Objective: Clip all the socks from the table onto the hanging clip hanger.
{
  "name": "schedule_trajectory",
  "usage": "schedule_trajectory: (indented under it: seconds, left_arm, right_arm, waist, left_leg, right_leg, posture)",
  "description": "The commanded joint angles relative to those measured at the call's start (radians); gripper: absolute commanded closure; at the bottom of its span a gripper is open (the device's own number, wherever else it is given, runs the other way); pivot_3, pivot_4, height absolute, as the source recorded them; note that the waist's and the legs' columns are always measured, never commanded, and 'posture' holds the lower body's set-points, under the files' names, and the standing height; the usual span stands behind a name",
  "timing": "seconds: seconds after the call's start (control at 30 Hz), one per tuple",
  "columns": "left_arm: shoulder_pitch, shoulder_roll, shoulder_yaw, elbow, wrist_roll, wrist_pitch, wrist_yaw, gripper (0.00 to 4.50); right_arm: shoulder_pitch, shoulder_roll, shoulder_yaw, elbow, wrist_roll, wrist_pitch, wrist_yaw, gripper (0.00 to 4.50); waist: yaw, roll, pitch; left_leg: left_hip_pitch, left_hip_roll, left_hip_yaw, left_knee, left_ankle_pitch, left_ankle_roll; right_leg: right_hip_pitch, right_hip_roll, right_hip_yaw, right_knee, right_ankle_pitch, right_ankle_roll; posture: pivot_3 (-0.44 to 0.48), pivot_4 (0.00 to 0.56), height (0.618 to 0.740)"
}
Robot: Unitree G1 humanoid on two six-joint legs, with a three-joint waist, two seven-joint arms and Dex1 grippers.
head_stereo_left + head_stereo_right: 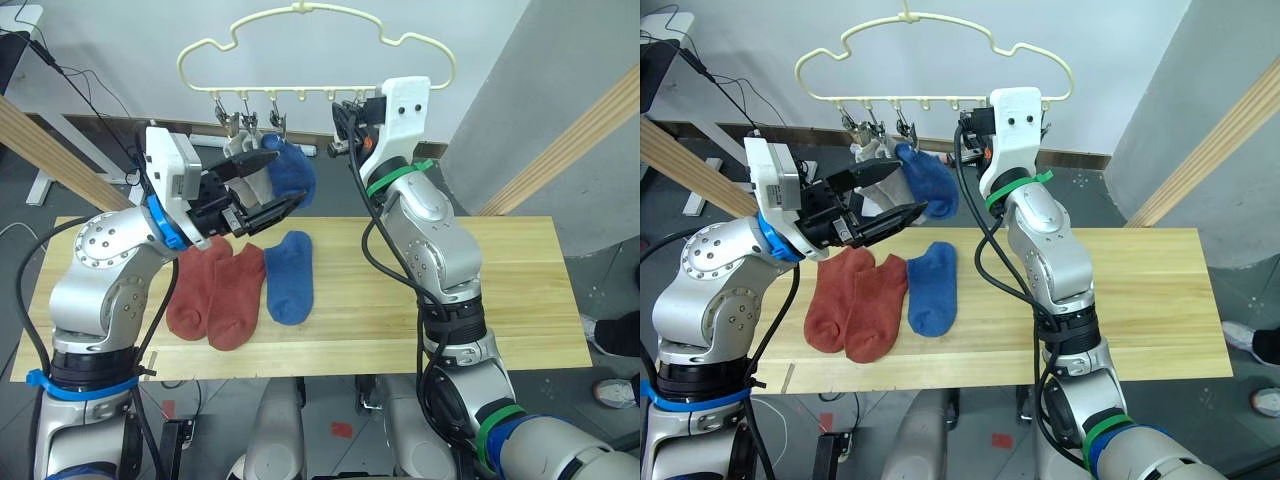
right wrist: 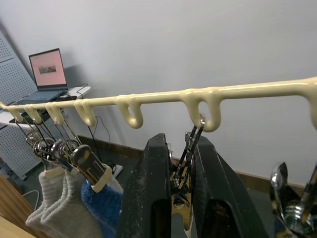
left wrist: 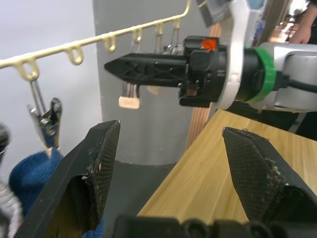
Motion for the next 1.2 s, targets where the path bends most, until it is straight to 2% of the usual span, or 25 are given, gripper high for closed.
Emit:
schedule_trajectory:
  seconds: [0.03,0.13,0.23,0.27,0.3,0.4,0.47,0.53,0.63,0.77,0.97,1.1,1.2]
  left_arm:
    - [0.054,0.002,0.029,-0.073,0.016,0.019,0.061,0.89]
    - [0.14,-0.011,0.025,-0.109,0.02,0.068,0.119,0.89]
    - [0.212,-0.044,-0.001,-0.121,0.07,0.124,0.228,0.37]
    - [0.229,-0.07,-0.016,-0.124,0.088,0.133,0.266,0.07]
    - [0.25,-0.107,-0.044,-0.122,0.115,0.121,0.298,0.0]
    - [0.289,-0.185,-0.125,-0.096,0.205,0.138,0.394,0.0]
    - [0.296,-0.229,-0.176,-0.025,0.289,0.063,0.432,0.0]
    - [0.286,-0.269,-0.215,0.041,0.333,-0.001,0.438,0.0]
    - [0.244,-0.332,-0.205,0.139,0.369,-0.031,0.495,0.0]
    - [0.132,-0.422,-0.219,0.309,0.438,-0.093,0.58,0.0]
    - [0.035,-0.506,-0.204,0.443,0.481,-0.085,0.668,0.0]
    - [0.018,-0.536,-0.214,0.476,0.504,-0.034,0.698,0.0]
    - [0.033,-0.543,-0.217,0.441,0.529,-0.019,0.722,0.0]
  right_arm:
    - [-0.021,0.008,-0.004,-0.032,0.019,-0.03,-0.002,4.32]
    - [-0.022,0.007,-0.005,-0.031,0.018,-0.031,-0.001,4.32]
    - [-0.023,0.005,-0.004,-0.028,0.017,-0.031,0.0,4.32]
    - [-0.024,0.005,-0.004,-0.028,0.016,-0.03,0.0,4.32]
    - [-0.025,0.005,-0.004,-0.026,0.016,-0.03,0.0,4.32]
    - [-0.024,0.002,-0.001,-0.028,0.014,-0.028,0.003,4.32]
    - [-0.023,0.001,0.0,-0.032,0.015,-0.024,0.004,4.32]
    - [-0.022,-0.002,0.004,-0.035,0.013,-0.019,0.006,4.32]
    - [-0.021,-0.004,0.009,-0.041,0.012,-0.013,0.007,4.32]
    - [-0.017,-0.003,0.017,-0.05,0.01,-0.004,0.005,4.32]
    - [-0.01,0.0,0.022,-0.063,0.01,0.005,0.002,4.32]
    - [-0.009,0.002,0.024,-0.067,0.009,0.009,0.001,4.32]
    - [-0.01,0.0,0.022,-0.069,0.009,0.011,0.001,4.32]
  waist:
    - [0.0,0.0,0.0]
    - [0.0,0.0,0.0]
    - [-0.001,0.0,0.0]
    - [0.0,0.0,0.0]
    - [0.0,0.0,0.0]
    - [0.003,0.0,0.0]
    - [0.003,0.0,0.0]
    - [0.002,0.0,0.0]
    - [0.0,0.0,0.0]
    - [-0.002,0.0,-0.001]
    - [-0.015,0.0,-0.001]
    - [-0.023,0.0,-0.001]
    - [-0.025,0.0,-0.001]
  left_leg:
    - [0.0,0.0,0.0,0.0,0.0,0.0]
    - [0.0,0.0,0.0,0.0,0.0,0.0]
    - [0.0,0.0,0.0,0.0,0.0,0.0]
    - [0.0,0.0,0.0,0.0,0.0,0.0]
    - [0.0,0.0,0.0,0.0,0.0,0.0]
    - [0.0,0.0,0.0,0.0,0.0,0.0]
    - [-0.001,0.0,0.0,0.0,0.0,0.0]
    - [0.0,0.0,0.0,0.0,0.0,0.001]
    - [0.0,0.0,0.0,0.0,0.0,0.001]
    - [-0.001,0.0,0.0,0.001,-0.001,0.004]
    - [-0.002,-0.001,0.001,0.001,-0.001,0.003]
    - [-0.002,-0.001,0.001,0.001,0.0,0.003]
    - [-0.002,0.0,0.0,0.001,0.0,0.003]
  right_leg:
    - [0.0,0.0,0.0,0.0,0.0,0.0]
    - [0.0,0.0,0.0,0.0,0.0,0.0]
    - [0.0,0.0,0.0,0.0,0.0,0.0]
    - [0.0,0.0,0.0,0.0,0.0,0.0]
    - [0.0,0.0,0.0,0.0,0.0,0.0]
    - [0.0,0.0,0.0,0.0,0.0,0.0]
    - [0.0,0.0,0.0,0.0,0.0,0.0]
    - [0.0,0.0,0.0,0.001,0.0,0.0]
    - [-0.001,0.0,0.0,0.001,0.0,0.0]
    - [-0.001,0.0,-0.001,0.001,0.001,-0.001]
    - [-0.001,-0.001,0.0,0.0,0.001,-0.001]
    - [-0.001,-0.001,-0.001,0.0,0.001,-0.002]
    - [-0.001,-0.001,-0.001,0.0,0.001,-0.002]
  posture:
    - [0.028,0.402,0.74]
    - [0.025,0.404,0.74]
    - [0.019,0.404,0.74]
    - [0.019,0.404,0.74]
    - [0.018,0.404,0.74]
    - [0.018,0.404,0.74]
    - [0.001,0.405,0.74]
    - [-0.011,0.405,0.74]
    - [-0.029,0.404,0.74]
    - [-0.045,0.405,0.74]
    - [-0.056,0.405,0.74]
    - [-0.064,0.404,0.74]
    - [-0.069,0.403,0.74]
